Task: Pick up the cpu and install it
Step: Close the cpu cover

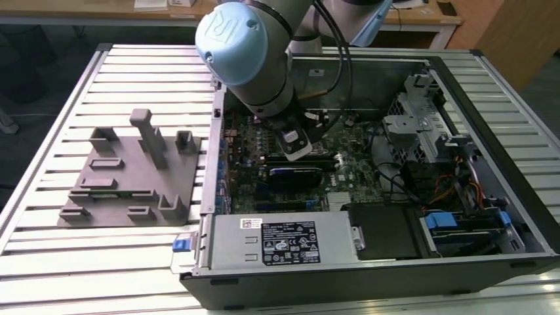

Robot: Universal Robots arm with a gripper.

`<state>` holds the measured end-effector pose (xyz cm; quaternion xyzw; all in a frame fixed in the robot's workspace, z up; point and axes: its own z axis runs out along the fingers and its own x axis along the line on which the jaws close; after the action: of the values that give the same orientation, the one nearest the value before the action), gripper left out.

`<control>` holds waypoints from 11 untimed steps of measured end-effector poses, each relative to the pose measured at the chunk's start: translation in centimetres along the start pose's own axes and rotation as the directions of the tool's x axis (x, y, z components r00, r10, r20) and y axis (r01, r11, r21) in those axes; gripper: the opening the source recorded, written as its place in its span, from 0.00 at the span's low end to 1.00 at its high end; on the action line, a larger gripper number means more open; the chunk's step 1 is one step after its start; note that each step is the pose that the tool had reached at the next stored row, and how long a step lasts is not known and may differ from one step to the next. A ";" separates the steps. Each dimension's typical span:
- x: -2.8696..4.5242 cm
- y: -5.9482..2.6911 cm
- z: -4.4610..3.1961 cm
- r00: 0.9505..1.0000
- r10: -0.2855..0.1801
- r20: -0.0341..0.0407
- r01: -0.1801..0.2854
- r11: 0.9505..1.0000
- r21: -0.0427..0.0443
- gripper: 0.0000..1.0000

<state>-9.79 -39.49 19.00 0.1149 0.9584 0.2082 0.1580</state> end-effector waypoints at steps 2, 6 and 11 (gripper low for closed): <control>-0.01 0.00 0.00 1.000 0.000 -0.001 0.000 1.000 0.000 0.11; -0.60 0.09 0.25 0.998 0.022 -0.053 -0.021 1.000 0.018 0.11; -1.31 0.20 0.54 0.991 0.054 -0.124 -0.048 0.998 0.045 0.11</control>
<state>-8.36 -39.49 18.96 0.1293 0.9673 0.1989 0.0898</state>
